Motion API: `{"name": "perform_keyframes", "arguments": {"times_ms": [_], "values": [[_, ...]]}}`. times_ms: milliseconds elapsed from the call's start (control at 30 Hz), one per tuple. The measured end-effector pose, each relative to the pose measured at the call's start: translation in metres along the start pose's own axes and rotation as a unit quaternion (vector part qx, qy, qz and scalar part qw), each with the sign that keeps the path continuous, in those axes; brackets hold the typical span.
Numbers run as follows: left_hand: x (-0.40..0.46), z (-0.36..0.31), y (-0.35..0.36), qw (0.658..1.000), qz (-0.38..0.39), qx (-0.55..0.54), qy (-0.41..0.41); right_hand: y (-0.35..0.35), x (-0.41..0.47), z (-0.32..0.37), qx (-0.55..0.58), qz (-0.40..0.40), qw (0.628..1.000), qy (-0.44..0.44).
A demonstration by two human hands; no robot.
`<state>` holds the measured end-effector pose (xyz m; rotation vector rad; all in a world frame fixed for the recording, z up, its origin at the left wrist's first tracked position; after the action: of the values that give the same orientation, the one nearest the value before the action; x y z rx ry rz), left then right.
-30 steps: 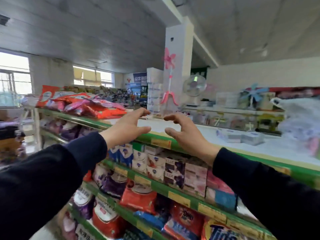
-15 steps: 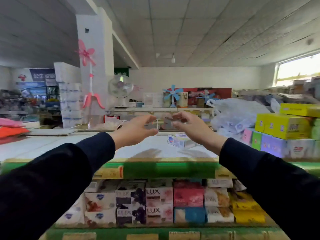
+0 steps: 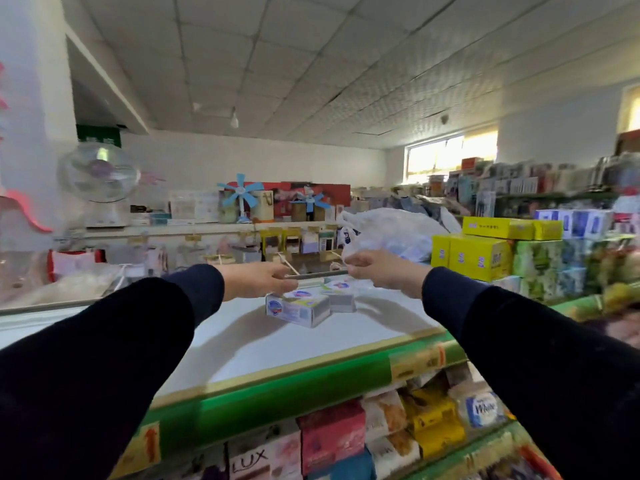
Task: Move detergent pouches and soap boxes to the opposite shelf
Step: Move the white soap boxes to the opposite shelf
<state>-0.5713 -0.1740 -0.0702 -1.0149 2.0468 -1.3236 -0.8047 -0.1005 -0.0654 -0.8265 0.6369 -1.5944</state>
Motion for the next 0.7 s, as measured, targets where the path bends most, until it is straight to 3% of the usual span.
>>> {"name": "perform_keyframes", "arguments": {"times_ms": [167,300,367,467,633,700], "values": [[0.021,0.010,0.009,0.992,0.095,-0.081,-0.005,0.013,0.031,0.001,-0.021,0.083,0.996,0.015],[0.024,0.016,0.006,0.993,0.086,-0.080,0.007,0.025,0.050,-0.009,-0.063,0.111,0.991,0.039],[0.020,0.018,0.004,0.996,0.061,-0.065,0.016,0.026,0.053,-0.015,-0.020,0.109,0.993,0.036],[0.010,0.023,0.002,0.998,0.014,-0.052,0.037,0.025,0.049,-0.014,0.025,0.101,0.994,-0.021],[-0.023,0.033,-0.008,0.998,-0.035,-0.012,0.047,0.006,0.034,0.008,-0.055,0.014,0.989,-0.134],[-0.039,0.038,-0.012,0.997,-0.020,-0.051,0.051,-0.001,0.028,0.027,-0.107,-0.002,0.975,-0.194]]}}
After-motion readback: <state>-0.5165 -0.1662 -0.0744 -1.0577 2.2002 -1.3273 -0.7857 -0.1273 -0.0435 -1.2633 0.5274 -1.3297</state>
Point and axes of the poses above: each hand's wrist, its own x-axis towards the middle knuckle, its own y-axis out of the palm, z = x × y, the point moved 3 cm from there along x, towards the middle knuckle, and after that the axes turned 1 degree about z, right-handed, at the moved point
